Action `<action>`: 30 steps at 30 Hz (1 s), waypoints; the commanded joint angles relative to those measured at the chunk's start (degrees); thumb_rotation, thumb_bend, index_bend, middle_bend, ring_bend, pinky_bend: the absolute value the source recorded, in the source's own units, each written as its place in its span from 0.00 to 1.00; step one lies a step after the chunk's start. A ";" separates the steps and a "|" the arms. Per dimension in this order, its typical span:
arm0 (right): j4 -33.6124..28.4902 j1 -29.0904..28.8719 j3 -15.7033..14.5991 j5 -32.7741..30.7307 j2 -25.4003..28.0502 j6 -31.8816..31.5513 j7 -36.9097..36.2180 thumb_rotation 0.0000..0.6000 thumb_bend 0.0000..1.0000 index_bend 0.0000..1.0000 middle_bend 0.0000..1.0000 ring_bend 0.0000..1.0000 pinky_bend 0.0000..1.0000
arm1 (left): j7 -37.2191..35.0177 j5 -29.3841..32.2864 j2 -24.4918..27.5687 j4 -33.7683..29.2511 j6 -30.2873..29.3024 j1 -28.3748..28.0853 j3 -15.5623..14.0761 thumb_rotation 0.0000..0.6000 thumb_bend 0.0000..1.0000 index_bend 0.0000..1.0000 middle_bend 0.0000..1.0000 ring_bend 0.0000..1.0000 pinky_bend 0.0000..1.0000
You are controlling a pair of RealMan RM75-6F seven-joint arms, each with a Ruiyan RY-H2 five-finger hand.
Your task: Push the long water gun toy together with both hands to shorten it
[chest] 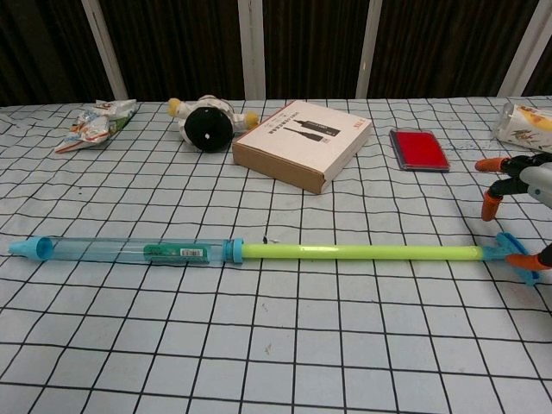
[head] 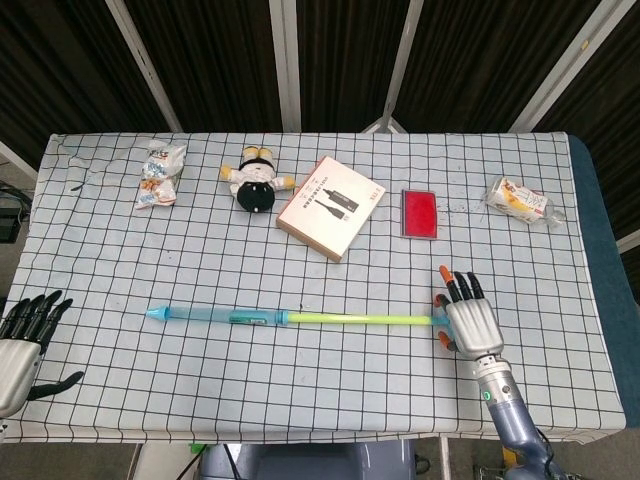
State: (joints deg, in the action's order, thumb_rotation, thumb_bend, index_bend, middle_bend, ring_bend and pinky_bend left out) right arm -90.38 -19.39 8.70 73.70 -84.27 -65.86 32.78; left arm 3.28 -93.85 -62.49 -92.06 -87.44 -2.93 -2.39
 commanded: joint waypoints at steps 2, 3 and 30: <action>1.69 -0.80 -0.10 -1.10 -1.58 0.49 0.92 1.00 0.29 0.43 0.11 0.00 0.00 | -0.16 0.21 0.01 -0.07 0.25 -0.08 0.03 1.00 0.12 0.01 0.00 0.00 0.00; 2.09 -0.95 -0.13 -1.28 -1.92 0.54 1.05 1.00 0.29 0.43 0.11 0.00 0.00 | -0.16 0.23 0.03 -0.08 0.31 -0.11 0.04 1.00 0.12 0.01 0.00 0.00 0.00; 5.73 -2.92 -1.28 -4.34 -5.03 1.03 2.03 1.00 0.43 0.54 0.13 0.00 0.00 | -0.60 -0.08 -0.09 -0.17 0.24 -0.22 -0.03 1.00 0.12 0.01 0.00 0.00 0.00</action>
State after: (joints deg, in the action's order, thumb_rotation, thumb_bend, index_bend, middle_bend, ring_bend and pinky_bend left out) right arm -84.59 -22.26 7.47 69.49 -89.34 -64.84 34.68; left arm 2.68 -93.92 -62.58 -92.22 -87.19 -3.15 -2.41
